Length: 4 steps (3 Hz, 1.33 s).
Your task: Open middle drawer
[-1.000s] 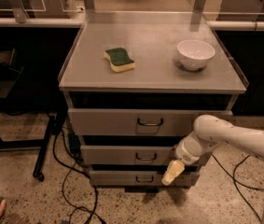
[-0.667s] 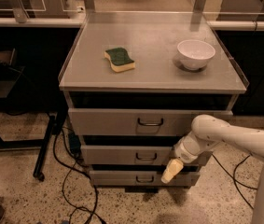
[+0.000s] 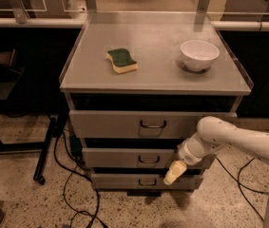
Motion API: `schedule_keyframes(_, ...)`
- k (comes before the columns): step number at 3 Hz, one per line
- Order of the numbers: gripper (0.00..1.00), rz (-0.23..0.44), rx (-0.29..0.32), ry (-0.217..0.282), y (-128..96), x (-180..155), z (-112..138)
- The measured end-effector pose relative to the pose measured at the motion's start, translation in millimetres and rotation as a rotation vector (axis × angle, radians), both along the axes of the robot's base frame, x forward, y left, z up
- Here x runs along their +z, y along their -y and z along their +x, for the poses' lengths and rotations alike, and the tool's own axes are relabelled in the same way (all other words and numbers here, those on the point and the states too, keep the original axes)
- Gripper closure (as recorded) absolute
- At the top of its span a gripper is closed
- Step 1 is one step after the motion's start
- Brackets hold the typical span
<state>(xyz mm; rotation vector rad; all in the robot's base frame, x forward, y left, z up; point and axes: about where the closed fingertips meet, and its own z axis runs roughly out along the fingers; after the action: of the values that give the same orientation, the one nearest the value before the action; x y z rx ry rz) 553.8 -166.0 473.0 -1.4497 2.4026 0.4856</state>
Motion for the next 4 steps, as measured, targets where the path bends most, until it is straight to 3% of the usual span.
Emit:
schedule_keyframes(2, 0.00, -0.022, 0.002, 0.048, 5.0, 1.3, -5.4)
schedule_keyframes(4, 0.00, -0.039, 0.002, 0.056, -5.1, -15.7, 17.5)
